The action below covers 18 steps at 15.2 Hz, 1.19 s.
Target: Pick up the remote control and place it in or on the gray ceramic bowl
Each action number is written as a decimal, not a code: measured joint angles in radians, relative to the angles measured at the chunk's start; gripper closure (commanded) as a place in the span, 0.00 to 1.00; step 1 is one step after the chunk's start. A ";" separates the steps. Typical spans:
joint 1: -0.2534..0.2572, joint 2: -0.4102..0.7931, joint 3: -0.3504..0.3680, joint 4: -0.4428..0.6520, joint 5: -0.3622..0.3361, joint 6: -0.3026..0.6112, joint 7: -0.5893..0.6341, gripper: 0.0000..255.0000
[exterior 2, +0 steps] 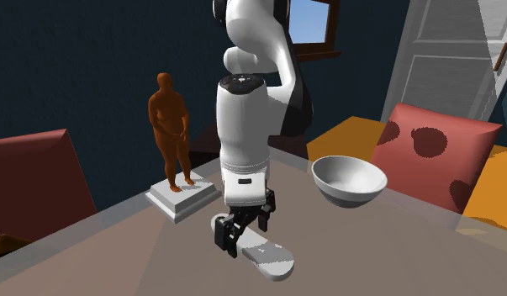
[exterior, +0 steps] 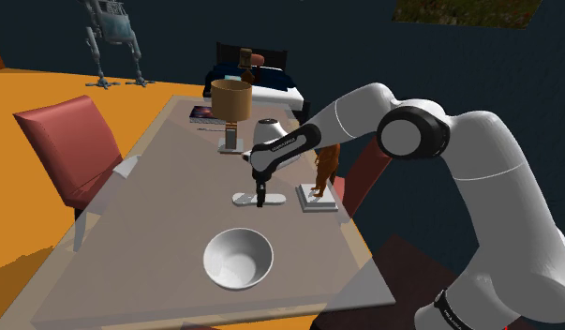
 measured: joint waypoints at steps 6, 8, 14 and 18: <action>0.000 0.000 0.000 0.000 0.000 0.000 0.000 1.00; 0.000 0.000 0.000 -0.001 0.000 0.000 0.000 1.00; 0.001 -0.011 0.000 -0.002 0.000 -0.009 0.001 1.00; -0.002 -0.046 0.000 -0.006 0.000 -0.041 -0.001 1.00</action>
